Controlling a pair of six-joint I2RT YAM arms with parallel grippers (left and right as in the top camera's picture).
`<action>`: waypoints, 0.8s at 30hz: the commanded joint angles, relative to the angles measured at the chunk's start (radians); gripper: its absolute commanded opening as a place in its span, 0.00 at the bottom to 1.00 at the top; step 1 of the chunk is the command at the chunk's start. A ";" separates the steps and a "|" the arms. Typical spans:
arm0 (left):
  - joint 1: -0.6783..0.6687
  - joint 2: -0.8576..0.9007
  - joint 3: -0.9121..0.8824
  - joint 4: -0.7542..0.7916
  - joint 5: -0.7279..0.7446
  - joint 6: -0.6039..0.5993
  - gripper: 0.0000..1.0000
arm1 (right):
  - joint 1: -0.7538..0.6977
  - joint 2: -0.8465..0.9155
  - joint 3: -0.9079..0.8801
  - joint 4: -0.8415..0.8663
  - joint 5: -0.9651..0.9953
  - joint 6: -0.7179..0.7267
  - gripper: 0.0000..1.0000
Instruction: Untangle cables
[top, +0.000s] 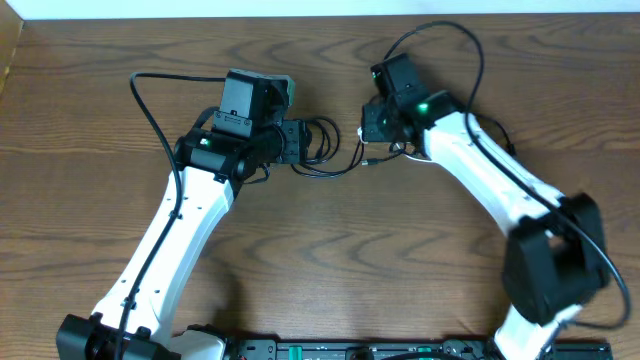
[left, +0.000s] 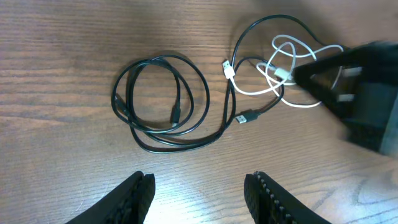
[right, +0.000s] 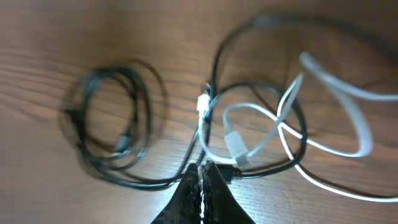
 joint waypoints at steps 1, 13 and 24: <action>-0.001 0.006 -0.003 -0.003 0.016 0.013 0.52 | -0.016 -0.129 0.025 0.002 0.018 -0.029 0.01; -0.001 0.006 -0.003 -0.002 0.016 0.013 0.52 | -0.057 -0.193 0.024 -0.126 0.158 -0.051 0.28; -0.001 0.006 -0.003 0.000 0.016 0.013 0.52 | -0.058 -0.064 0.024 -0.121 0.158 -0.051 0.49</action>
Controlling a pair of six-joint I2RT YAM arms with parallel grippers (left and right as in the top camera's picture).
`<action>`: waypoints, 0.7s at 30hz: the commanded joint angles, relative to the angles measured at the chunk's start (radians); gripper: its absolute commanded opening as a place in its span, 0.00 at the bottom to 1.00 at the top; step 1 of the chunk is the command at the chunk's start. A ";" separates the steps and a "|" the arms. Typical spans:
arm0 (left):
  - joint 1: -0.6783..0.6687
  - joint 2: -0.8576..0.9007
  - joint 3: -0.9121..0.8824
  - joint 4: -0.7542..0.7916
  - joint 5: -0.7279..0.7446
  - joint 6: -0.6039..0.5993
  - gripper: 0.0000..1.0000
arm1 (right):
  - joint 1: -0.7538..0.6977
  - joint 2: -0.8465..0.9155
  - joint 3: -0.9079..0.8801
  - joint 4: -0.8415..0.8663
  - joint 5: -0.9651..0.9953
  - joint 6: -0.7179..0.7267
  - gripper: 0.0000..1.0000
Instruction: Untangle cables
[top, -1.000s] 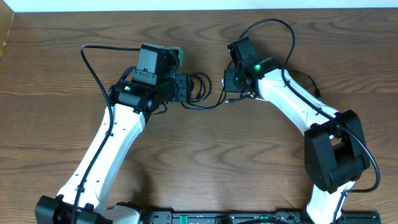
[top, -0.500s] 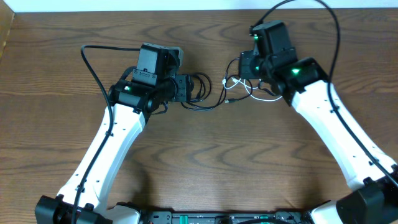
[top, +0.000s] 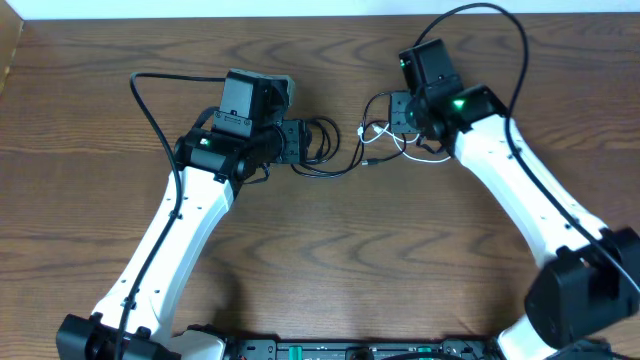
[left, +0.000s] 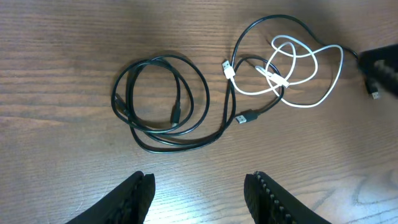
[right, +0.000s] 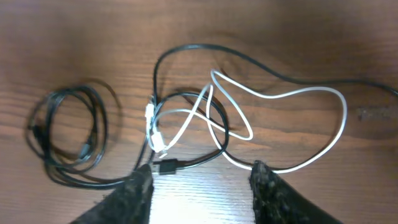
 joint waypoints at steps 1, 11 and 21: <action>-0.001 0.006 -0.003 0.000 0.015 0.013 0.52 | -0.007 0.051 0.010 -0.002 0.018 -0.004 0.51; 0.000 0.006 -0.003 0.000 0.015 0.014 0.57 | -0.029 0.146 0.009 -0.024 -0.015 -0.005 0.54; 0.000 0.008 -0.004 -0.004 0.015 0.037 0.72 | -0.040 0.157 0.008 -0.014 -0.136 -0.140 0.66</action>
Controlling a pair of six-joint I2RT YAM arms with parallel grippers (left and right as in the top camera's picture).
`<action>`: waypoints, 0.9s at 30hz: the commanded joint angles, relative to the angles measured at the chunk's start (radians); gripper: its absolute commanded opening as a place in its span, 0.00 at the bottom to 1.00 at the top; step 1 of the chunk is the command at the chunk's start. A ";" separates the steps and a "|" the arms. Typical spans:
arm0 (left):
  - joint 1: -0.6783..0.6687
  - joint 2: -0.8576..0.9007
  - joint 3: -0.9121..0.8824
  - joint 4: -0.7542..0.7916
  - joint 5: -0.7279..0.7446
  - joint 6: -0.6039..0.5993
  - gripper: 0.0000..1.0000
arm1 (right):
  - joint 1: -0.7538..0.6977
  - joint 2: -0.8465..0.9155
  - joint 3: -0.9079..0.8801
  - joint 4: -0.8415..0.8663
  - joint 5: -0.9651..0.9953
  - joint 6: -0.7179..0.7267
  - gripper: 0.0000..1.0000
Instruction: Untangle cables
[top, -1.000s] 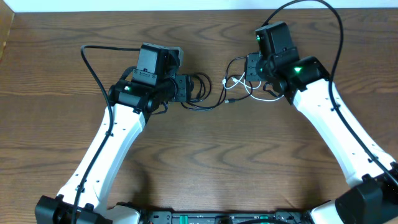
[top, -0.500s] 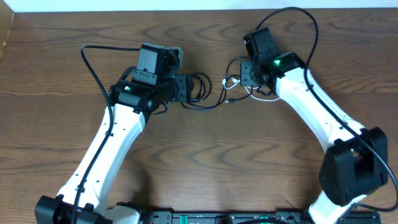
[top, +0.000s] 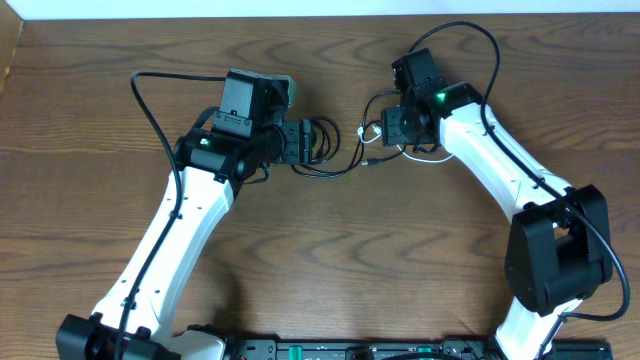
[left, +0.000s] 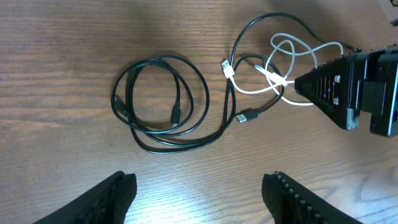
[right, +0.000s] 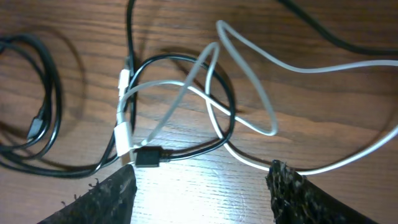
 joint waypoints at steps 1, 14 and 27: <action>0.000 0.008 -0.004 -0.004 0.012 0.018 0.73 | -0.012 0.007 0.008 0.001 -0.035 -0.052 0.67; 0.000 0.008 -0.004 -0.056 0.012 0.018 0.77 | -0.064 0.087 0.007 0.031 -0.035 -0.055 0.70; 0.000 0.008 -0.004 -0.076 0.012 0.018 0.77 | -0.064 0.136 0.007 0.136 -0.035 -0.055 0.56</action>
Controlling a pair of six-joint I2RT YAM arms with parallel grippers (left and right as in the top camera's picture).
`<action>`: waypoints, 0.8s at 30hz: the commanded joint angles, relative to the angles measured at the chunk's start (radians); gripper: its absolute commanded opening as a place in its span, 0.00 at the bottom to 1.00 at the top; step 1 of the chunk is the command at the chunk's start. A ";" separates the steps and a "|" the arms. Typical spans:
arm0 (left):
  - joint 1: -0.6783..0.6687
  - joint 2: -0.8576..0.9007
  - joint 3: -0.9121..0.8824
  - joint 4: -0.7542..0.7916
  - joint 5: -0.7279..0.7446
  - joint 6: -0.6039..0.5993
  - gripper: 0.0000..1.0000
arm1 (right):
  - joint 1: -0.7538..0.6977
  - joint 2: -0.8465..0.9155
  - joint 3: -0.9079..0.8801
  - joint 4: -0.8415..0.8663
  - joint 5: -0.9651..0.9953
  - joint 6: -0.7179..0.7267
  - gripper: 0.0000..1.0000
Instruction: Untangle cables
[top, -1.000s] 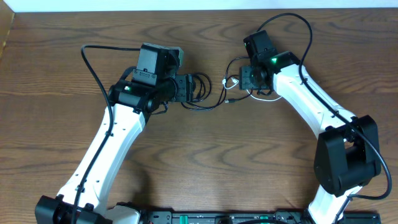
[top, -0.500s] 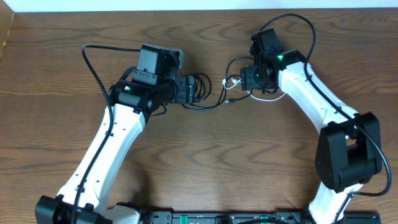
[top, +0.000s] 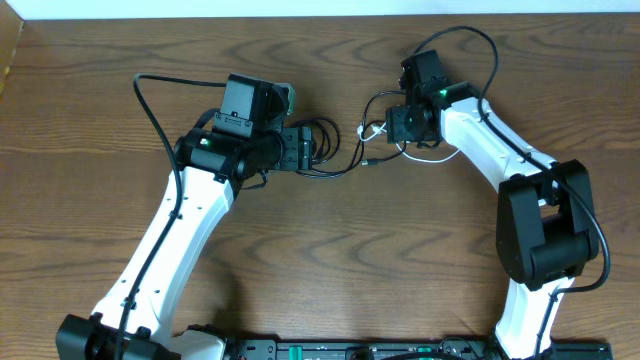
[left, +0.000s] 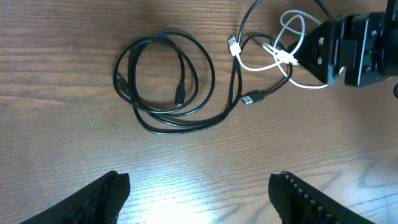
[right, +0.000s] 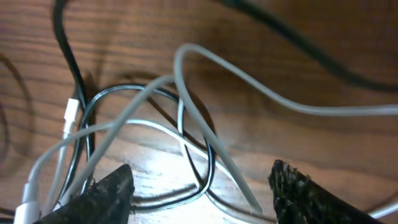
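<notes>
A black cable (left: 163, 81) lies coiled on the wooden table; its tail runs right to a black plug (left: 250, 98) and a loop threaded through a white cable (left: 292, 38). My right gripper (right: 202, 193) is open, low over that knot, with the black loop (right: 208, 155) and white strands (right: 205, 127) between its fingers. In the overhead view it sits at the tangle (top: 385, 135). My left gripper (left: 199, 196) is open, held high above the table near the black coil (top: 320, 145), nothing between its fingers.
The wooden table (top: 330, 250) stretches out around the cables. The right arm's own black lead (top: 470, 45) arcs over the far side. The right gripper's body (left: 357, 50) shows at the right of the left wrist view.
My right gripper has dropped closer to the knot, so the black loop and white strands fill its view. The left wrist view takes in slightly more table. The cables lie as before.
My right gripper was shut low at the knot. Then it was open and raised, off to the right. Then it was back over the tangle, and now lower on it. My left gripper stayed open above the coil, its fingers wider apart by now.
</notes>
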 joint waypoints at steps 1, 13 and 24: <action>0.000 0.008 -0.004 -0.011 0.012 0.013 0.77 | -0.002 0.015 0.007 0.019 -0.006 -0.013 0.54; 0.000 0.008 -0.004 -0.014 0.012 0.013 0.77 | -0.002 0.084 0.005 -0.004 -0.054 -0.006 0.01; 0.000 0.008 -0.004 -0.014 0.012 0.013 0.77 | 0.000 0.082 0.006 -0.024 -0.147 0.013 0.01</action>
